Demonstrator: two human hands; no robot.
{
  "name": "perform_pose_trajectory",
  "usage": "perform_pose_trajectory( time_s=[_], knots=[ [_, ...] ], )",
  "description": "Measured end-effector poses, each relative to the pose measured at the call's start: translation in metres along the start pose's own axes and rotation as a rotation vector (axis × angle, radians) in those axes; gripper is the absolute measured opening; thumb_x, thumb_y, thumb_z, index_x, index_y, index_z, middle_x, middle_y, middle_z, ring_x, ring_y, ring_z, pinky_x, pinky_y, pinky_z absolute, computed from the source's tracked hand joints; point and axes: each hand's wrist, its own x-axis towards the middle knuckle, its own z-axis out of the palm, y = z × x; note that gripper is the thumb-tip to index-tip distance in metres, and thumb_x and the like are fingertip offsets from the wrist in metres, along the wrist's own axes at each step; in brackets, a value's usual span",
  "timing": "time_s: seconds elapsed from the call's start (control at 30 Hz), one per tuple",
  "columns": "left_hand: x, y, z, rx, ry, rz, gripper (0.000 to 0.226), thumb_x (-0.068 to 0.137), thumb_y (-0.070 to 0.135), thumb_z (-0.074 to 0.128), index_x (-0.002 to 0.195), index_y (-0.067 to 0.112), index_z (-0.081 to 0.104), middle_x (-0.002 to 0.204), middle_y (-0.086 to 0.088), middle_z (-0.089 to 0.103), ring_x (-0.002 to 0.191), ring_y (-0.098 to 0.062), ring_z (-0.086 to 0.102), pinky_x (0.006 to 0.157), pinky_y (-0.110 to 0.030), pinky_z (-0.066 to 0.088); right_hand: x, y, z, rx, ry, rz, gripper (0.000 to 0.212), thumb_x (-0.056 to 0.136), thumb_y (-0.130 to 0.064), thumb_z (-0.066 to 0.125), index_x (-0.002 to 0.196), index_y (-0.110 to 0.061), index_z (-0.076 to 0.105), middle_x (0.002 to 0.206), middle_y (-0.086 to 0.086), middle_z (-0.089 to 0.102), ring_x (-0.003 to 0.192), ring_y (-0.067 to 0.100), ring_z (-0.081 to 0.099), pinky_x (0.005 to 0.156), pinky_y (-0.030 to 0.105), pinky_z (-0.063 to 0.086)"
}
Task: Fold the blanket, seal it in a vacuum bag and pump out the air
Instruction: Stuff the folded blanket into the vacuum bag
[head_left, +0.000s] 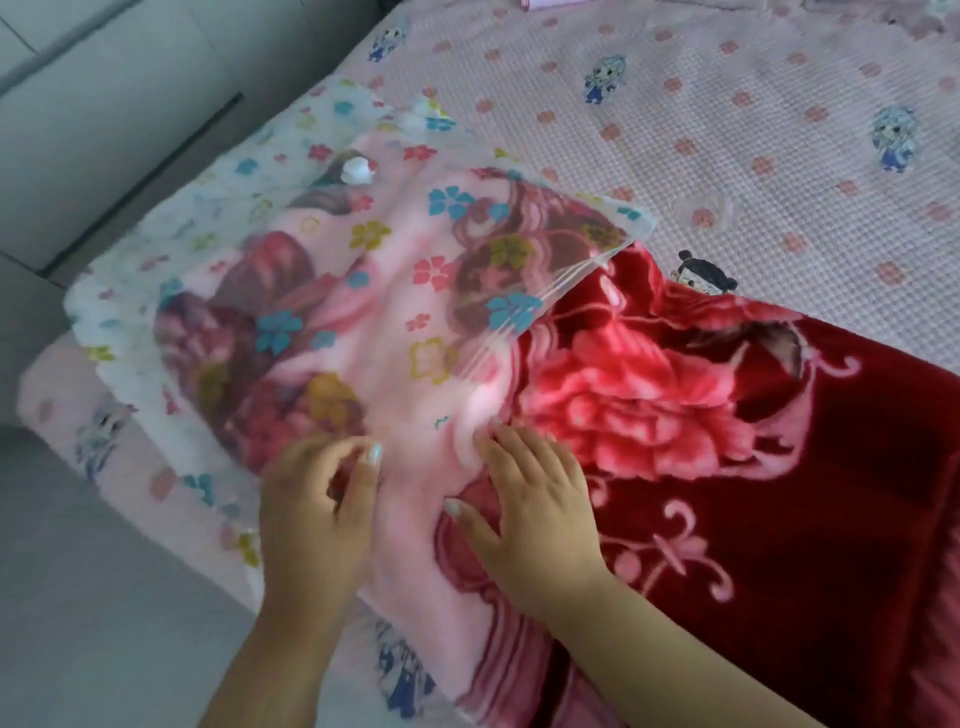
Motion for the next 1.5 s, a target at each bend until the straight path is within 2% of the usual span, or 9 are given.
perform_pose_trajectory(
  time_s=[0.2, 0.33, 0.5, 0.7, 0.83, 1.0, 1.1, 1.27, 1.5],
  knots=[
    [-0.063, -0.043, -0.006, -0.017, 0.016, -0.216, 0.021, 0.088, 0.012, 0.066, 0.108, 0.009, 0.069, 0.100, 0.006, 0.059, 0.099, -0.019, 0.057, 0.088, -0.036, 0.046, -0.019, -0.026, 0.023, 0.043, -0.176, -0.144, 0.063, 0.094, -0.050, 0.042, 0.148, -0.019, 0.034, 0.156, -0.003, 0.031, 0.145, 0.015, 0.020, 0.114, 0.023, 0.004],
    [-0.078, -0.052, -0.009, -0.157, 0.099, -0.347, 0.030, 0.090, 0.036, 0.054, 0.107, 0.016, 0.068, 0.098, 0.017, 0.056, 0.098, -0.013, 0.055, 0.085, -0.026, 0.042, -0.019, -0.032, 0.033, -0.009, -0.215, -0.194, 0.064, 0.094, -0.049, 0.044, 0.150, -0.020, 0.029, 0.158, -0.004, 0.026, 0.145, 0.014, 0.019, 0.120, 0.032, 0.012],
    [-0.094, -0.084, 0.000, -0.243, 0.255, -0.906, 0.054, 0.089, 0.031, 0.065, 0.130, -0.001, 0.049, 0.122, -0.017, 0.059, 0.111, -0.030, 0.056, 0.098, -0.039, 0.044, -0.026, -0.050, 0.057, -0.190, -0.181, -0.141, 0.091, 0.082, -0.062, 0.051, 0.151, -0.015, 0.017, 0.160, 0.003, 0.014, 0.145, 0.020, 0.008, 0.117, 0.038, 0.008],
    [-0.099, -0.118, 0.012, -0.203, 0.188, -1.240, 0.074, 0.081, 0.054, 0.066, 0.133, 0.005, 0.046, 0.132, -0.020, 0.050, 0.119, -0.037, 0.052, 0.100, -0.047, 0.045, -0.025, -0.058, 0.073, -0.299, -0.125, -0.088, 0.101, 0.075, -0.067, 0.059, 0.148, -0.009, 0.021, 0.155, 0.010, 0.021, 0.142, 0.027, 0.017, 0.119, 0.039, 0.014],
    [-0.110, -0.122, 0.021, -0.704, 0.185, -1.227, 0.033, 0.086, 0.043, 0.067, 0.087, 0.010, 0.062, 0.088, -0.011, 0.070, 0.091, -0.036, 0.069, 0.086, -0.048, 0.056, -0.037, -0.061, 0.075, -0.351, 0.015, -0.087, 0.106, 0.065, -0.066, 0.069, 0.143, -0.004, 0.033, 0.140, 0.012, 0.037, 0.129, 0.030, 0.033, 0.112, 0.039, 0.027],
    [-0.113, -0.108, 0.028, -1.122, 0.267, -1.177, 0.020, 0.091, 0.023, 0.065, 0.092, 0.003, 0.062, 0.076, -0.008, 0.075, 0.074, -0.025, 0.073, 0.062, -0.031, 0.060, -0.052, -0.058, 0.093, -0.559, 0.018, -0.041, 0.125, 0.057, -0.071, 0.072, 0.144, 0.005, 0.026, 0.133, 0.018, 0.043, 0.122, 0.031, 0.040, 0.105, 0.037, 0.032],
    [-0.115, -0.103, 0.027, -1.174, 0.257, -1.166, 0.016, 0.093, 0.021, 0.062, 0.095, 0.005, 0.061, 0.081, -0.008, 0.075, 0.075, -0.023, 0.073, 0.058, -0.028, 0.058, -0.035, -0.052, 0.100, -0.687, -0.033, -0.047, 0.112, 0.064, -0.067, 0.070, 0.139, 0.007, 0.030, 0.128, 0.017, 0.048, 0.117, 0.029, 0.045, 0.101, 0.035, 0.037],
    [-0.121, -0.100, 0.025, -1.140, 0.210, -1.155, 0.015, 0.093, 0.023, 0.062, 0.097, 0.009, 0.060, 0.089, -0.006, 0.073, 0.078, -0.022, 0.074, 0.064, -0.026, 0.059, -0.007, -0.044, 0.101, -0.658, -0.095, -0.138, 0.035, 0.089, -0.022, 0.050, 0.119, -0.004, 0.050, 0.117, 0.013, 0.060, 0.110, 0.030, 0.053, 0.086, 0.036, 0.042],
    [-0.121, -0.084, 0.016, -1.172, 0.204, -1.125, 0.018, 0.095, 0.023, 0.059, 0.110, 0.012, 0.059, 0.094, 0.001, 0.070, 0.081, -0.017, 0.073, 0.071, -0.025, 0.059, 0.011, -0.052, 0.066, -0.173, -0.030, -0.109, 0.022, 0.075, -0.024, 0.069, 0.093, -0.012, 0.067, 0.091, 0.015, 0.071, 0.086, 0.038, 0.064, 0.069, 0.033, 0.042]
  ],
)
